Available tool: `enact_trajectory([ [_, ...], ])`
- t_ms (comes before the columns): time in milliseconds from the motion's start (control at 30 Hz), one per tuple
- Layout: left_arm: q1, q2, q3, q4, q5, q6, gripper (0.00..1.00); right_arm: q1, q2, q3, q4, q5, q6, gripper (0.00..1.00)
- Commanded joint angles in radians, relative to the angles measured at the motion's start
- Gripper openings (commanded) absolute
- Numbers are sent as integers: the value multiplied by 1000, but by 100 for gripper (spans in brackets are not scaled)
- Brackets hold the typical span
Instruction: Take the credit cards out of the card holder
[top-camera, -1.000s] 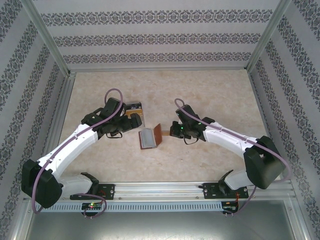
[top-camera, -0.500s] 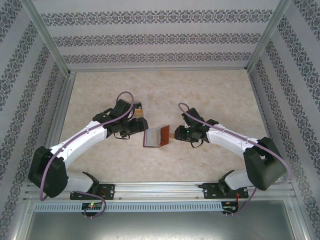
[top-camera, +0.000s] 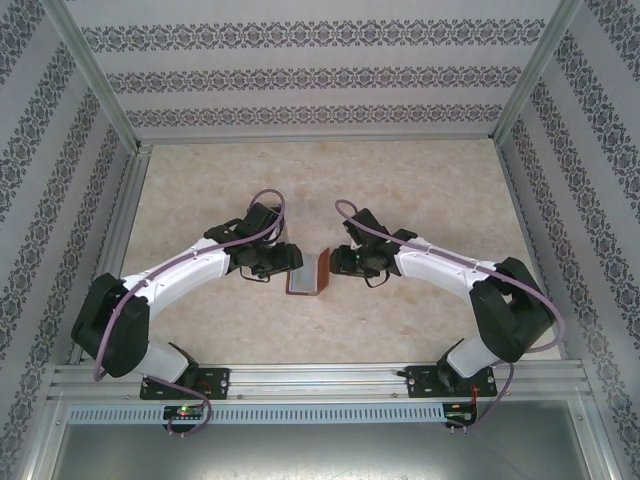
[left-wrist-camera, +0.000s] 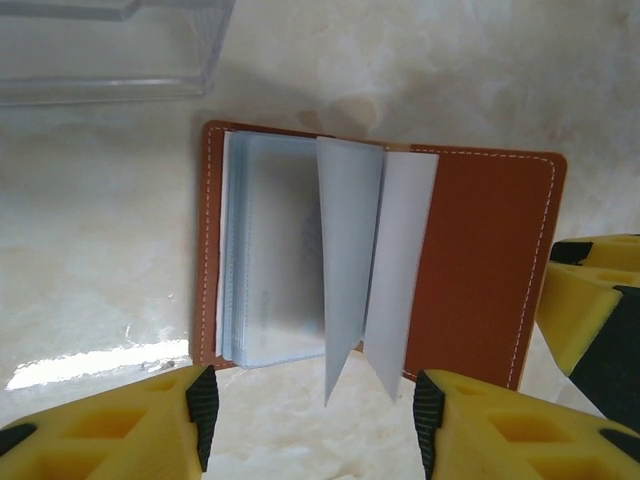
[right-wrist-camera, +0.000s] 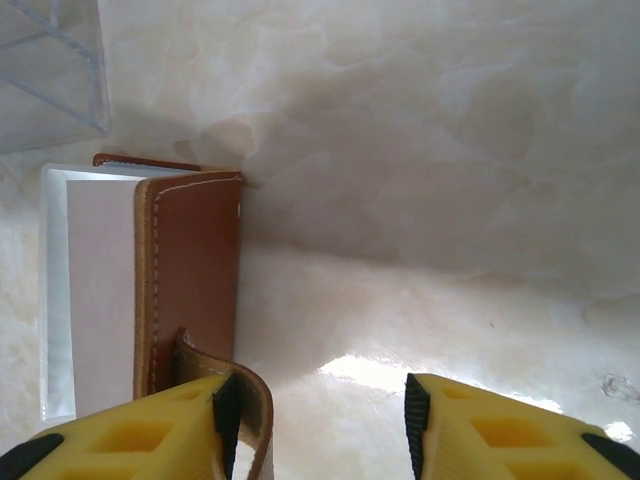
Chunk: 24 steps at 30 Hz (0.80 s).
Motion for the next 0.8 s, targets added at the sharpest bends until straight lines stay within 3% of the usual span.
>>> enact_trajectory([
  [0, -17, 22, 17, 51, 23, 17, 55, 12, 17, 35, -13, 6, -15, 50],
  [133, -22, 64, 20, 90, 58, 10, 46, 23, 48, 52, -16, 0, -17, 47],
  [233, -25, 86, 29, 94, 62, 8, 45, 28, 73, 62, -35, 17, -23, 28],
  [367, -25, 98, 32, 98, 62, 9, 45, 16, 78, 41, -73, 83, -24, 19],
  [600, -33, 142, 37, 155, 99, 2, 45, -4, 83, -1, -63, 82, -21, 18],
  [767, -65, 213, 75, 212, 143, 2, 45, -3, 68, 0, -45, 70, -15, 28],
])
